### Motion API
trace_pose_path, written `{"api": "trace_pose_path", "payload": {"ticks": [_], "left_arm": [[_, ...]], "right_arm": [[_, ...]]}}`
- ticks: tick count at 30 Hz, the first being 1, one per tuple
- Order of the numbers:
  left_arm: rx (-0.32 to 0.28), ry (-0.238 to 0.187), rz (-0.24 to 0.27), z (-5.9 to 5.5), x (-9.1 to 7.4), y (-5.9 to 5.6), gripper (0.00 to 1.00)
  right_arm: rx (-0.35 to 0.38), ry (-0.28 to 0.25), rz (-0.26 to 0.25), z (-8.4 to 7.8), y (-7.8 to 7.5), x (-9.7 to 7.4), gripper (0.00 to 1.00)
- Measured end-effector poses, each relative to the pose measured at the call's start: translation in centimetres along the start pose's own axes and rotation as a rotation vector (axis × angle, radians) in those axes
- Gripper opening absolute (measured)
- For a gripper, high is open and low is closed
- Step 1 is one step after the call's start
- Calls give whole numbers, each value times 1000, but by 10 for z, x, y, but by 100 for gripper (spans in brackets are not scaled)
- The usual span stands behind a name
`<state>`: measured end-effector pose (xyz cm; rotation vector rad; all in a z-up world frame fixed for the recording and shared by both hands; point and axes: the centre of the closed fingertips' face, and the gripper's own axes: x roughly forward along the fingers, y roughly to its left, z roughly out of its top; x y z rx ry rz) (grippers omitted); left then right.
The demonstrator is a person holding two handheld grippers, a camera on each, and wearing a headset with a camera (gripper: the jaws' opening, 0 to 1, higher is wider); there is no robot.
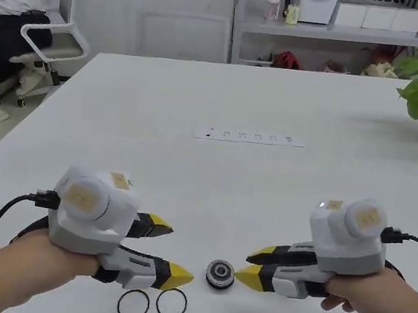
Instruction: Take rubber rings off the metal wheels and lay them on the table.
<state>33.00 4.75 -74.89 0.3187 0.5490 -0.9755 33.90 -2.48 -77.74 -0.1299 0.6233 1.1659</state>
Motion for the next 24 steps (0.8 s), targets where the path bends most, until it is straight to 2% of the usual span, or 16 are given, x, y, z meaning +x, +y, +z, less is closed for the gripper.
{"api": "trace_pose_path", "payload": {"ticks": [12,24], "left_arm": [[10,16,-26,-4,14,-6,49],[22,34,-49,-7,26,-11,46]], "right_arm": [[-36,33,18,-11,4,10,20],[-50,44,22,-15,4,17,19]]}}
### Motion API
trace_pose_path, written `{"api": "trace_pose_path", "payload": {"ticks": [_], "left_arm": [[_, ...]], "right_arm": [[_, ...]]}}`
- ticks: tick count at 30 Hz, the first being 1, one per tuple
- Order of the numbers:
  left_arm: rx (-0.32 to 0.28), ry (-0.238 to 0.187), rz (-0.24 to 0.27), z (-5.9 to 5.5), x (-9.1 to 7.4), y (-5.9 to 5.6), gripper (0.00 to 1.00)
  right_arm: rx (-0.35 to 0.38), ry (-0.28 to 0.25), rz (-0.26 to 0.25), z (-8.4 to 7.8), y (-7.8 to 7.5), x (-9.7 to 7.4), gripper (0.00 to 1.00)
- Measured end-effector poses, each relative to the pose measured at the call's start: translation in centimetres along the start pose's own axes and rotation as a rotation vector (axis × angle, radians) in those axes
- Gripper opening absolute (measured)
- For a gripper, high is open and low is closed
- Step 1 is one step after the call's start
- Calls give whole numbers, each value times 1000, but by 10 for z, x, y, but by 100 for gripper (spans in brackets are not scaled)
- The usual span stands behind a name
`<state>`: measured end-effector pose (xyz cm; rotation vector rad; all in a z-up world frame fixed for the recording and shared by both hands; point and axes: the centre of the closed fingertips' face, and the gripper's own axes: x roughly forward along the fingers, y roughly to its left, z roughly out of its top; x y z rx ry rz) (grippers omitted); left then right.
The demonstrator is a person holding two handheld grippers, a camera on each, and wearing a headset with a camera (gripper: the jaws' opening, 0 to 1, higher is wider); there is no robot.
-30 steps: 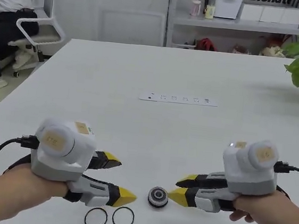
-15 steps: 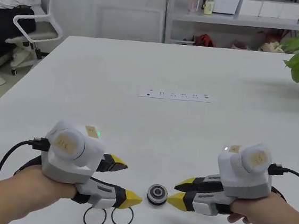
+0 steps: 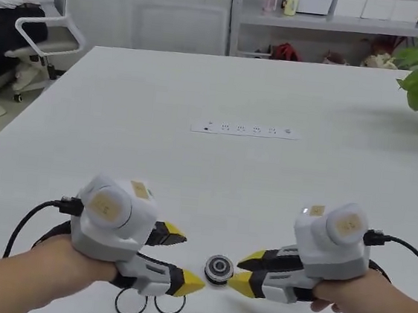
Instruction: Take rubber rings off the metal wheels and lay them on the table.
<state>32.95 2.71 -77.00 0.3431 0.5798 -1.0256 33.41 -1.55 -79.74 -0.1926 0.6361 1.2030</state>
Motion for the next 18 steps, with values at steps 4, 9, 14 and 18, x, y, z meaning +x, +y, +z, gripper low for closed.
{"api": "trace_pose_path", "payload": {"ticks": [4,9,14,18], "left_arm": [[3,4,-6,-1,4,-2,46],[1,4,-15,-1,9,-3,44],[-4,7,-24,-1,14,-5,42],[-13,7,-31,-1,18,-6,41]], "right_arm": [[-3,1,1,-1,0,1,18],[-6,1,0,-2,0,3,19],[-4,0,0,-3,0,3,19],[-1,-3,-2,-4,-1,3,19]]}}
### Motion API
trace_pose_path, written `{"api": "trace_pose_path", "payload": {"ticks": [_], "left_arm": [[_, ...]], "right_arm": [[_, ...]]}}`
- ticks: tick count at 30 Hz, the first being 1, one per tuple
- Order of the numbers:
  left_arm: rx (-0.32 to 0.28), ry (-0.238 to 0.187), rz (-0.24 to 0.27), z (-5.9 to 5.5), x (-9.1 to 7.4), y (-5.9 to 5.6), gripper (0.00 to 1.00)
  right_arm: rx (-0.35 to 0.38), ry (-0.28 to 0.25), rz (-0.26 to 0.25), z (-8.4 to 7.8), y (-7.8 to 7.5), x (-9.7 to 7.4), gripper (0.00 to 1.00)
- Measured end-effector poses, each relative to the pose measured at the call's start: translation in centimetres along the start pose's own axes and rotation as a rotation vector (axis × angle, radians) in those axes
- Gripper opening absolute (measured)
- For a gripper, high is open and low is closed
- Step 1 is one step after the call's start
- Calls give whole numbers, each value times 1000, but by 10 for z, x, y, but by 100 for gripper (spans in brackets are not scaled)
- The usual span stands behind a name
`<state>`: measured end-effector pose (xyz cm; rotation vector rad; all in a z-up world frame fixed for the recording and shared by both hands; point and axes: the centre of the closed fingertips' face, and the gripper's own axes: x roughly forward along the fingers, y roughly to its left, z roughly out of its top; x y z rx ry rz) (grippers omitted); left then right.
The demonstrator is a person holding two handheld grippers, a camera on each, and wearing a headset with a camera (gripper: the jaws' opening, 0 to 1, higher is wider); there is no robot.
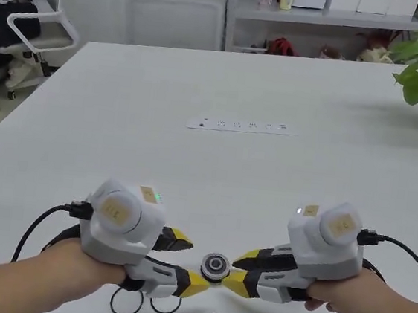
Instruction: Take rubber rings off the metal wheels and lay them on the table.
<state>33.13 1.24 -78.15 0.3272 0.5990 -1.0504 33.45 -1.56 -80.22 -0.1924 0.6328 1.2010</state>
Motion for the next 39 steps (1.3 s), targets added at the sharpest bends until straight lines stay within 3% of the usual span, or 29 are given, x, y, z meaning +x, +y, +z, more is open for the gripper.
{"api": "trace_pose_path", "payload": {"ticks": [16,39], "left_arm": [[-1,-5,-14,7,13,-2,33],[11,8,-25,7,25,-1,21]], "right_arm": [[-1,0,3,-2,1,1,19],[12,-2,1,-4,0,2,19]]}}
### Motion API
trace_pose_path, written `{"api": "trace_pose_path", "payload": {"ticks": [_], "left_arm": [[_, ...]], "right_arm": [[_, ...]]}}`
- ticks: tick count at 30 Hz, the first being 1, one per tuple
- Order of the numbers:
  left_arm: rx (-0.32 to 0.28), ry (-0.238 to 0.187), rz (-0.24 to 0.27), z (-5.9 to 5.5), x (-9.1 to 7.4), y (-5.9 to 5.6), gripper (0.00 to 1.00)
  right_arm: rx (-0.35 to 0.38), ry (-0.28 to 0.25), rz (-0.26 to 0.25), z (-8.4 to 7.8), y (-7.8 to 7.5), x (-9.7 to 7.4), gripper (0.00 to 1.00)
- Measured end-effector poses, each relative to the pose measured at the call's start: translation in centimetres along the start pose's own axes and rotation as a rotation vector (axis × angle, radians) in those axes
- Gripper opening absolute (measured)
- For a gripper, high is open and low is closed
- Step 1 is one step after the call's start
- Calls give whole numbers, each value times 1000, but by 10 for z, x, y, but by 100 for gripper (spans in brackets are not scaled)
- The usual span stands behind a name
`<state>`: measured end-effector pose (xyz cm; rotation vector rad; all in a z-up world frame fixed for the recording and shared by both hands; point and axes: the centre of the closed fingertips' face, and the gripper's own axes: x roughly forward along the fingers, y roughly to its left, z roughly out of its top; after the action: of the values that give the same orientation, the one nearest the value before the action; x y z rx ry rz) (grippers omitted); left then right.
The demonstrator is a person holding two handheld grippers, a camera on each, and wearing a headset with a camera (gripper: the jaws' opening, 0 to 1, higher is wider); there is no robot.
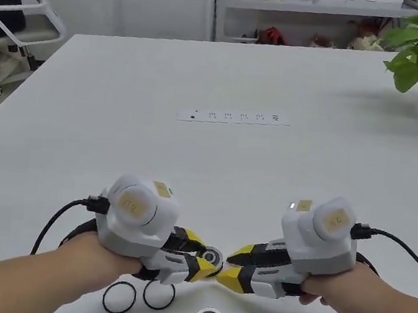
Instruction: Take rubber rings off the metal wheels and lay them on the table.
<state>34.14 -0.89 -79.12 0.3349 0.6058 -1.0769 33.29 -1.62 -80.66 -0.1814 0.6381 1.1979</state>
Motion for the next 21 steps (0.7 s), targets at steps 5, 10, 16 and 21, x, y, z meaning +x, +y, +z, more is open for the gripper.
{"api": "trace_pose_path", "payload": {"ticks": [5,10,16,21], "left_arm": [[17,10,10,0,0,1,17],[14,10,23,-1,0,3,14],[-6,1,26,-1,0,4,14],[-4,1,33,-1,2,4,14]], "right_arm": [[-3,3,4,-1,2,2,20],[-10,1,6,0,4,4,21],[-23,-4,-5,2,3,6,23],[-24,-5,-7,3,4,9,24]]}}
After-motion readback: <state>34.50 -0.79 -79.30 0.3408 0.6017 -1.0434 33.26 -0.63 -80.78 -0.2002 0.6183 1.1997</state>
